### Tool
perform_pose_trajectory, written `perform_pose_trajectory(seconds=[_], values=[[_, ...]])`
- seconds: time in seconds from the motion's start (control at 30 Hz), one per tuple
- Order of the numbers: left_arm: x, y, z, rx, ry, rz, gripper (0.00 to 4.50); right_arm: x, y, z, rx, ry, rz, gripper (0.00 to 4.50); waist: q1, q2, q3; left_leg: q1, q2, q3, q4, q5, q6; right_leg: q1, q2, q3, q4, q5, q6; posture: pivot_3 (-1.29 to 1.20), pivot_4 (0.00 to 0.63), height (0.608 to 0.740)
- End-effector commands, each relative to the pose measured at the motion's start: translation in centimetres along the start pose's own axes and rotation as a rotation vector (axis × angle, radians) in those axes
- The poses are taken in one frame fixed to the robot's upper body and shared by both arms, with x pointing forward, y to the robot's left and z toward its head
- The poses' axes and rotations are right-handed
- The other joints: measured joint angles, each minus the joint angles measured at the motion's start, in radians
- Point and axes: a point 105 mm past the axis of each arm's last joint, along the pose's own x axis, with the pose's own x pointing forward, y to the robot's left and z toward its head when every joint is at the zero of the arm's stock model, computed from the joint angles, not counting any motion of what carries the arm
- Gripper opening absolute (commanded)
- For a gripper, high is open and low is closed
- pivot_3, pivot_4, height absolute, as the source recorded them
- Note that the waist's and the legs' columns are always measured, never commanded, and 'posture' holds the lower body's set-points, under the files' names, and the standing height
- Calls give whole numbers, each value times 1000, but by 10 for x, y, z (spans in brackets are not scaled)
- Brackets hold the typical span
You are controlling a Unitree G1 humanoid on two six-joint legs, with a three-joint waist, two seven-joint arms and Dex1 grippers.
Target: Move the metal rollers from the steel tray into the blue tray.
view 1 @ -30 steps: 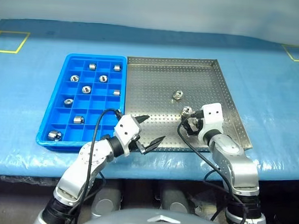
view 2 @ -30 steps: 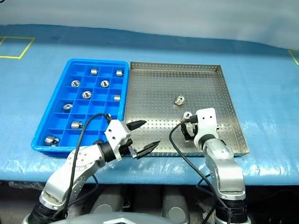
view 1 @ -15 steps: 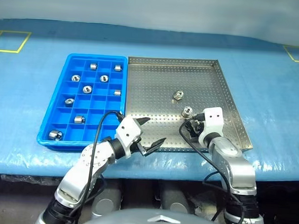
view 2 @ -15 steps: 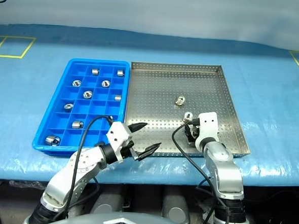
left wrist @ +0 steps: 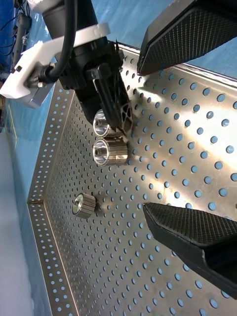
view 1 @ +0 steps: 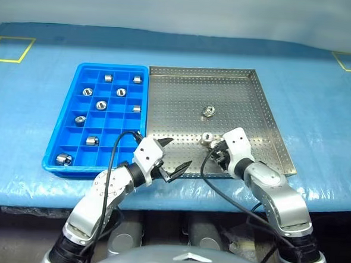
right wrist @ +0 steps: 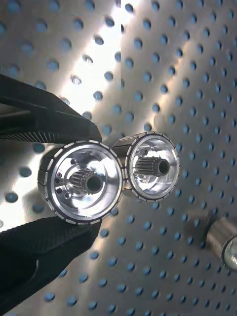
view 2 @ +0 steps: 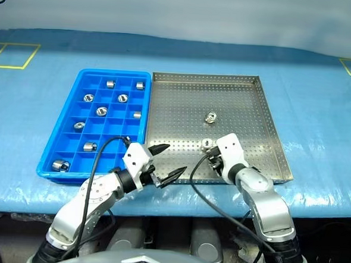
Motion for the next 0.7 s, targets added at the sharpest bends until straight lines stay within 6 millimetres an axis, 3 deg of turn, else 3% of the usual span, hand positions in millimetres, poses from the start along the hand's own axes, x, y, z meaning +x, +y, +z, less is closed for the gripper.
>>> perform_pose_trajectory(seconds=[0.03,0.4,0.6,0.7], values=[[-7,6,11,17,-43,39,4500,-6,29,29,-84,-87,161,1707,2,0,0,0,0,0,0,0,0,0,0,0,0,0,0,10,150,740],[-28,26,12,17,-45,191,4500,28,12,67,-17,-222,-48,1707,4,0,1,-1,0,0,1,0,0,0,-1,-1,0,0,1,59,150,740],[-50,52,25,26,-114,390,4500,37,37,105,-32,-351,44,1707,13,0,1,-1,0,0,0,0,0,-1,0,-1,1,0,0,112,150,740],[-58,63,33,-68,-188,483,4500,33,46,114,-49,-393,85,1707,25,0,1,-1,-1,0,0,0,0,-1,-1,-1,0,0,1,118,150,740]])
